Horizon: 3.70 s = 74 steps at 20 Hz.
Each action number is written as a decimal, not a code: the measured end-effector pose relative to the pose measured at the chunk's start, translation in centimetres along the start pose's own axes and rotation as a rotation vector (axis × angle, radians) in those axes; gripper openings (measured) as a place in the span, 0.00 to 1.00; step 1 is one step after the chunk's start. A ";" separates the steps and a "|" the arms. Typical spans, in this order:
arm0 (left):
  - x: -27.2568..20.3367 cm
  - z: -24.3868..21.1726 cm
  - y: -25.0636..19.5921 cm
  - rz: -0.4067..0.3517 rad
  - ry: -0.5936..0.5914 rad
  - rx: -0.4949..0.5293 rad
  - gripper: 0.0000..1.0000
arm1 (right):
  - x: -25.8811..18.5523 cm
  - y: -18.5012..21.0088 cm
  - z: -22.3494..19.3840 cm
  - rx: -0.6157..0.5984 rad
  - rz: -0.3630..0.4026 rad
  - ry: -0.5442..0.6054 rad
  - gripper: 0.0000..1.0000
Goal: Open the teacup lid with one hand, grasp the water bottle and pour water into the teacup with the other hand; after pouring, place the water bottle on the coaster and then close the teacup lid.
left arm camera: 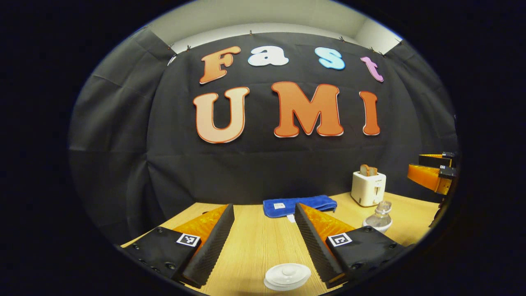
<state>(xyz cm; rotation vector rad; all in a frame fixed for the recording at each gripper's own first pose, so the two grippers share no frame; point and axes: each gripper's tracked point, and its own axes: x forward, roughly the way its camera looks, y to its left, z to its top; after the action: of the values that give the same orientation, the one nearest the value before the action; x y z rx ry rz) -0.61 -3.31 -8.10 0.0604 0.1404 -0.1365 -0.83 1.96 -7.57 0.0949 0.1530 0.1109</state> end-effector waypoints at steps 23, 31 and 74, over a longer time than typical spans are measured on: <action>-0.3 -14.3 -5.0 -0.189 0.282 0.029 0.74 | -2.4 6.5 -9.0 0.010 0.291 0.140 0.98; -0.2 -14.5 -4.6 -0.159 0.289 0.056 0.34 | -2.3 6.9 -9.7 0.001 0.308 0.157 0.98; -3.7 -13.0 11.7 0.118 0.186 -0.047 0.33 | 4.6 12.5 -14.0 -0.763 0.234 0.179 0.64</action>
<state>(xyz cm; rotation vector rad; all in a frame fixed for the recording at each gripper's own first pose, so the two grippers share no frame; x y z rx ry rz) -4.39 9.68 -19.83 0.0339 0.3249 -0.0089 0.24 16.02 -20.72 -0.6617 0.2690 0.4043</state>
